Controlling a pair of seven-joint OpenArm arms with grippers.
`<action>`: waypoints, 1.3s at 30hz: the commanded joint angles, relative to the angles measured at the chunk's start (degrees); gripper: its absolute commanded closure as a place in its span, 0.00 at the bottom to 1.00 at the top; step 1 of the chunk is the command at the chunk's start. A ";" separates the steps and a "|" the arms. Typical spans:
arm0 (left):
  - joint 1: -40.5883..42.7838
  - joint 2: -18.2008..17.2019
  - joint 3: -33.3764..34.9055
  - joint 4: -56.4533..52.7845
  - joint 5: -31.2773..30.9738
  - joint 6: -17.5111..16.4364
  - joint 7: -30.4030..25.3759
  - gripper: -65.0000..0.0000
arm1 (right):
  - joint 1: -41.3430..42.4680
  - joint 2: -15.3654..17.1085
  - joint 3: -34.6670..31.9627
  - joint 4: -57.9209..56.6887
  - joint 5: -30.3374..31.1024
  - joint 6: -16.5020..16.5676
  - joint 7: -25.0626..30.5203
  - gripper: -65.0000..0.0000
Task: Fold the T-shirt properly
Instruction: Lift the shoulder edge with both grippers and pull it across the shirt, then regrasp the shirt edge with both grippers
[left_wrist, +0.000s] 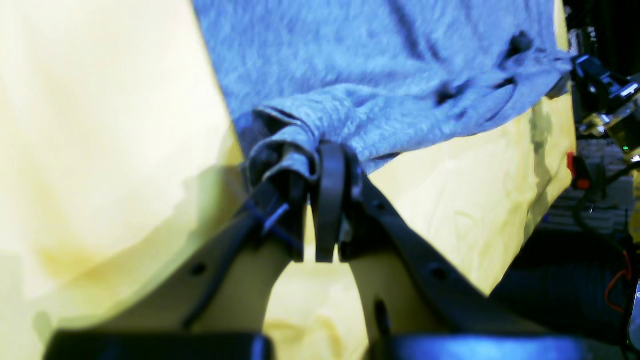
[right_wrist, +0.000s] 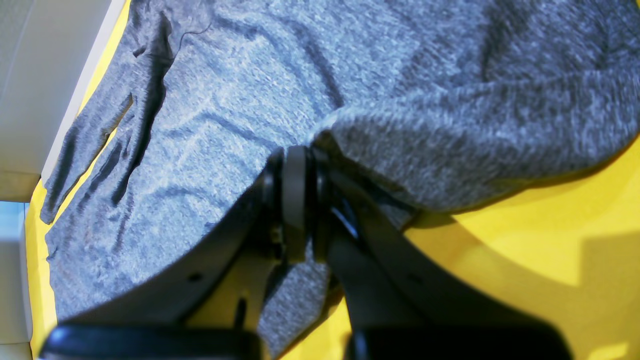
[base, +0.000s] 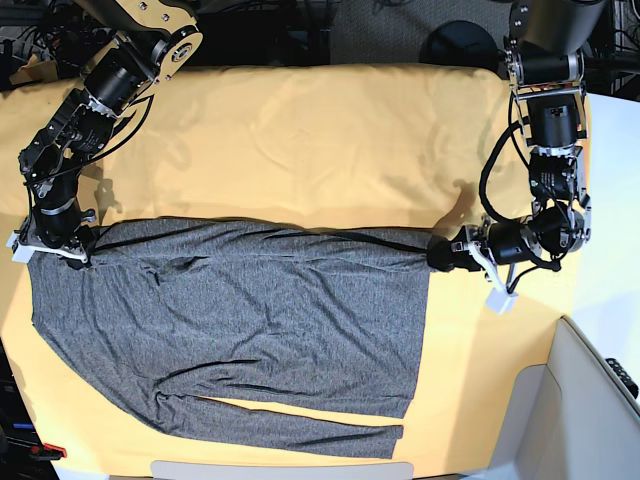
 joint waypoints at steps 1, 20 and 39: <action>-1.61 -0.69 -0.21 1.00 -1.23 -0.34 -0.96 1.00 | 1.50 0.90 -0.22 1.04 0.59 0.51 1.53 1.00; -1.52 -1.92 -0.12 1.00 -1.31 -0.42 0.36 0.63 | 0.53 0.90 0.39 1.39 1.20 0.87 0.83 0.47; 3.14 -1.92 -0.12 9.17 -1.40 -0.42 3.35 0.63 | -7.73 1.78 18.50 1.48 25.38 -8.72 1.35 0.54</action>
